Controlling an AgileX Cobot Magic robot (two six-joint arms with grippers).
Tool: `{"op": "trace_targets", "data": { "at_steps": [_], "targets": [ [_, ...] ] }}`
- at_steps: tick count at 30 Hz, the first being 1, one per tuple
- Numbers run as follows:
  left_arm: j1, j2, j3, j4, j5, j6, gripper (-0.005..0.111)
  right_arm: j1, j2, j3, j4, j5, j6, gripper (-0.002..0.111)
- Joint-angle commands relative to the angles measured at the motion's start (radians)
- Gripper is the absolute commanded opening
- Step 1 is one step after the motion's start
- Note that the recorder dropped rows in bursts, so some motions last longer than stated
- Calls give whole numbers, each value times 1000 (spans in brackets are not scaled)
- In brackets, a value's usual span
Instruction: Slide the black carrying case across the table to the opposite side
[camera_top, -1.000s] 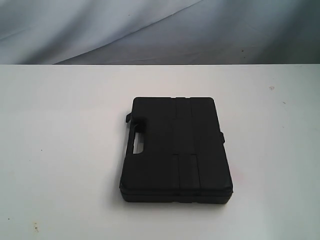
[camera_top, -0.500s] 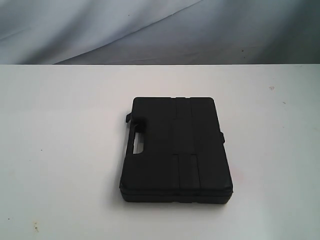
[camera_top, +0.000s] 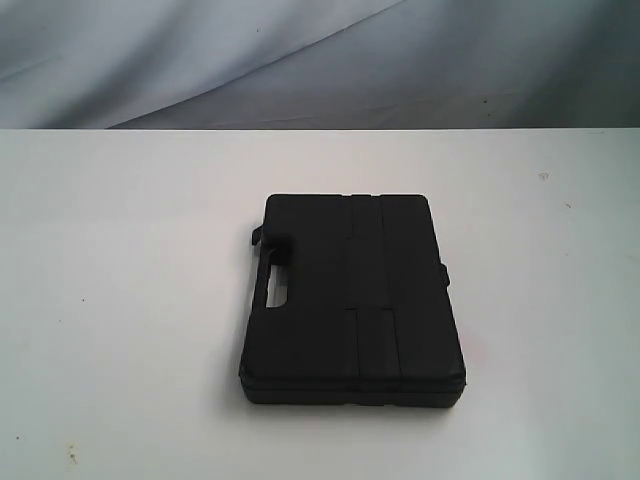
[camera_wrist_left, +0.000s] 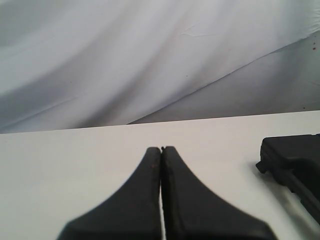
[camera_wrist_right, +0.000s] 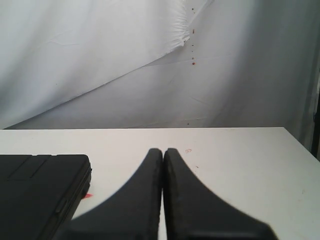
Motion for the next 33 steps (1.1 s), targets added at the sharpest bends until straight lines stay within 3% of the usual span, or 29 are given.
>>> {"op": "trace_targets", "data": {
  "at_steps": [1, 27, 33],
  "targets": [
    [2, -4, 5, 0, -1, -2, 0, -9, -3, 3, 9, -9, -5, 0],
    [2, -4, 5, 0, -11, -5, 0, -9, -3, 3, 9, -9, -5, 0],
    [2, -4, -25, -70, 6, 6, 0, -9, -3, 3, 9, -9, -5, 0]
  ]
}}
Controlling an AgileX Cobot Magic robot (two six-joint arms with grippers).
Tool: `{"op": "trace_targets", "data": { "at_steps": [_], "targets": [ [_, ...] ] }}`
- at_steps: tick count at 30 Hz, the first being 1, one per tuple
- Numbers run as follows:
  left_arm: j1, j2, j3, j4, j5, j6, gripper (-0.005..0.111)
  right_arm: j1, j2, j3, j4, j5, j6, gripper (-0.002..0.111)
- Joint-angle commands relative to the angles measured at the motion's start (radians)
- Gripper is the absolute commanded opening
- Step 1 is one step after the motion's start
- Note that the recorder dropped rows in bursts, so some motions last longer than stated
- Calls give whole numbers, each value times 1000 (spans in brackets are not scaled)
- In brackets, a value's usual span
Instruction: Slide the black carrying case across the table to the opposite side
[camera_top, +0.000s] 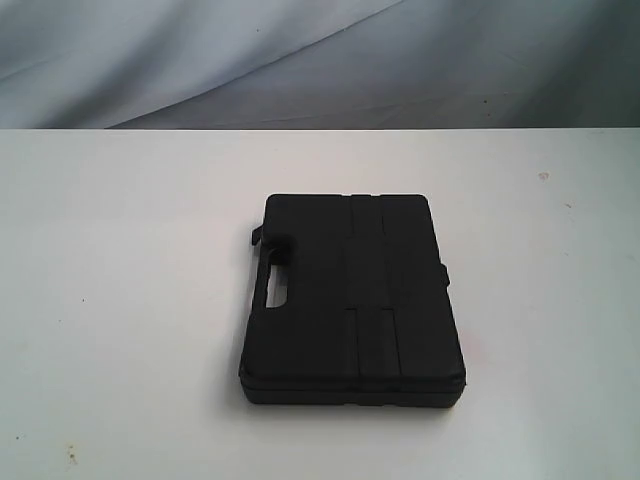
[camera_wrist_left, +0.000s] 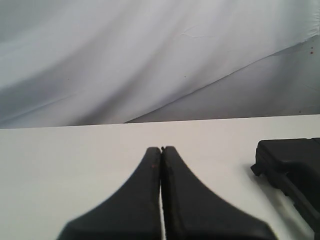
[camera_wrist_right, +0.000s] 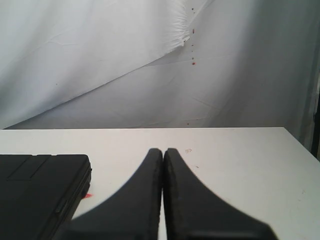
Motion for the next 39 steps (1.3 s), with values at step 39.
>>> {"op": "trace_targets", "data": {
  "at_steps": [39],
  "targets": [
    [-25, 780, -698, -58, 491, -305, 0, -9, -3, 3, 9, -9, -5, 0]
  ]
}}
